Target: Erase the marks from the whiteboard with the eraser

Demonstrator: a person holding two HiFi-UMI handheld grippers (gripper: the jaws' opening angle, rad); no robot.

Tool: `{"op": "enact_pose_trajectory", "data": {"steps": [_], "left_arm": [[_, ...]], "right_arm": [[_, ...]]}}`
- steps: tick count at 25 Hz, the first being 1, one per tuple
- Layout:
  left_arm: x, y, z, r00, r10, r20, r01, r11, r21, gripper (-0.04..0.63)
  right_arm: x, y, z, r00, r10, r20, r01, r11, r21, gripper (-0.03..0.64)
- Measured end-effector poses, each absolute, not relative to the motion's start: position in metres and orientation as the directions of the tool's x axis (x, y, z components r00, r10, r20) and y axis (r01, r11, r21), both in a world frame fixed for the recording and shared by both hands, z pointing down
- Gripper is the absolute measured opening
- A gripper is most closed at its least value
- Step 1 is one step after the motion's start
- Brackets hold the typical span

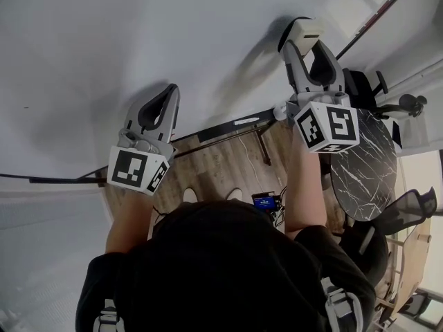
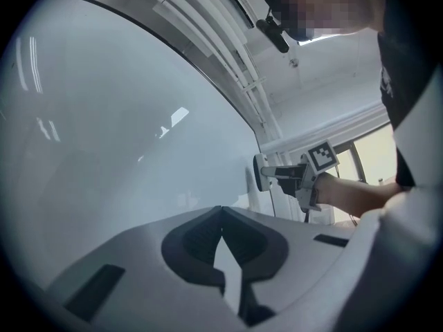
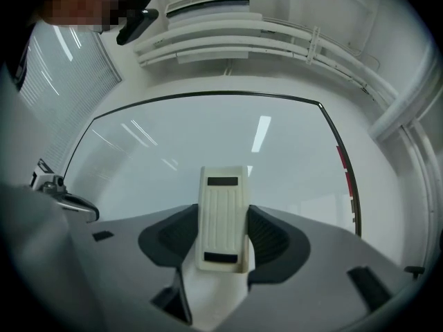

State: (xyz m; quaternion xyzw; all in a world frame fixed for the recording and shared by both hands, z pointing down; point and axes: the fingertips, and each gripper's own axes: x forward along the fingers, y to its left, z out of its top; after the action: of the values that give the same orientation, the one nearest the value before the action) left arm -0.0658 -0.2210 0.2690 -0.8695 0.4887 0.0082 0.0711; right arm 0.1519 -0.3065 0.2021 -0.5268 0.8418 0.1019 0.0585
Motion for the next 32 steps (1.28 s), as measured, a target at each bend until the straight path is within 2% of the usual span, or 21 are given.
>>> {"op": "enact_pose_trajectory", "data": {"steps": [15, 25, 32], "left_arm": [[-0.042, -0.203, 0.307, 0.637, -0.767, -0.077, -0.77, -0.63, -0.105, 0.005], [-0.012, -0.201, 0.331, 0.738, -0.674, -0.027, -0.674, -0.736, -0.063, 0.005], [-0.016, -0.182, 0.367, 0.741, -0.671, 0.023, -0.67, -0.741, -0.053, 0.005]], "right_arm": [[0.116, -0.233, 0.278, -0.627, -0.759, -0.174, -0.777, 0.625, 0.075, 0.224], [0.111, -0.221, 0.329, -0.698, -0.713, -0.07, -0.716, 0.698, 0.025, 0.224], [0.096, -0.198, 0.377, -0.743, -0.669, -0.03, -0.669, 0.743, -0.006, 0.224]]}}
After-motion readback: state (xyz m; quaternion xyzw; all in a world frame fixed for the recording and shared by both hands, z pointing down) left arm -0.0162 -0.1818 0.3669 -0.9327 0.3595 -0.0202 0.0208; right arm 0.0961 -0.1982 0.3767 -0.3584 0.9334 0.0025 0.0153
